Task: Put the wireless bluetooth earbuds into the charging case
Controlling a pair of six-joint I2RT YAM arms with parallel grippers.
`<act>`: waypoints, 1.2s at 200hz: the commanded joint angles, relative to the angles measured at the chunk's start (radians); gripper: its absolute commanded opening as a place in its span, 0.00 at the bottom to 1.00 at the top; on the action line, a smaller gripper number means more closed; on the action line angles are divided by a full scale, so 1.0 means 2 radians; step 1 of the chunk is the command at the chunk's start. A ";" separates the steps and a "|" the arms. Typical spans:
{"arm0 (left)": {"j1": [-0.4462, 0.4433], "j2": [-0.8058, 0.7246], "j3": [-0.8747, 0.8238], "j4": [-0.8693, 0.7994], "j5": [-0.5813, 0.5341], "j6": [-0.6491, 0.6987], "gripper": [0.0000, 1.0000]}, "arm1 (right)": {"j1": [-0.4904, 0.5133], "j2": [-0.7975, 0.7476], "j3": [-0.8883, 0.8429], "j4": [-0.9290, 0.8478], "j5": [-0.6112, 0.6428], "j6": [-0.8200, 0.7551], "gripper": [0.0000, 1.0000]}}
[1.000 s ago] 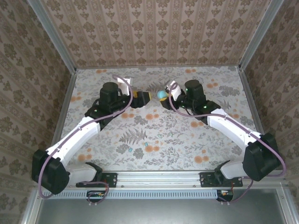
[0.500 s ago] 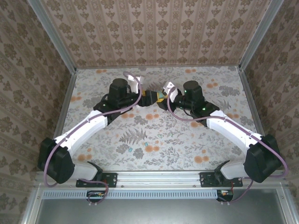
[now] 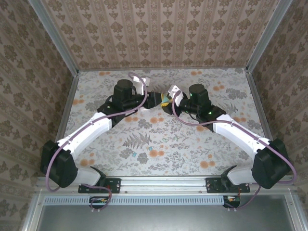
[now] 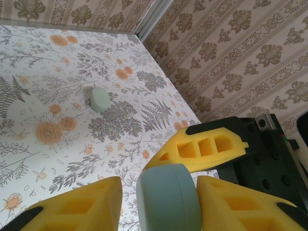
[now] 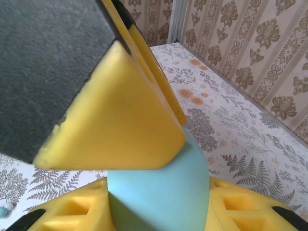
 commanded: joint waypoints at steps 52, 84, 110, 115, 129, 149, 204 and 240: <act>-0.007 0.014 0.028 -0.017 0.013 0.000 0.47 | 0.007 -0.018 -0.001 0.019 0.007 -0.012 0.41; -0.007 0.016 0.032 -0.016 0.016 -0.003 0.31 | 0.008 -0.020 -0.002 0.022 0.015 -0.011 0.42; -0.007 0.012 0.031 -0.014 0.011 -0.011 0.24 | 0.008 -0.029 -0.012 0.042 0.024 -0.003 0.43; -0.007 0.011 0.032 -0.012 0.009 -0.014 0.22 | 0.008 -0.030 -0.014 0.046 0.027 -0.002 0.43; -0.007 0.009 0.031 -0.009 0.003 -0.028 0.21 | 0.007 -0.034 -0.020 0.052 0.037 0.002 0.45; -0.005 0.004 0.025 0.006 -0.003 -0.056 0.20 | 0.007 -0.041 -0.032 0.062 0.047 0.002 0.52; 0.023 -0.022 -0.030 0.087 -0.017 -0.196 0.18 | -0.079 -0.065 -0.105 0.201 -0.092 0.147 0.59; 0.040 -0.035 -0.058 0.133 -0.001 -0.255 0.18 | -0.081 -0.049 -0.085 0.145 -0.120 0.074 0.62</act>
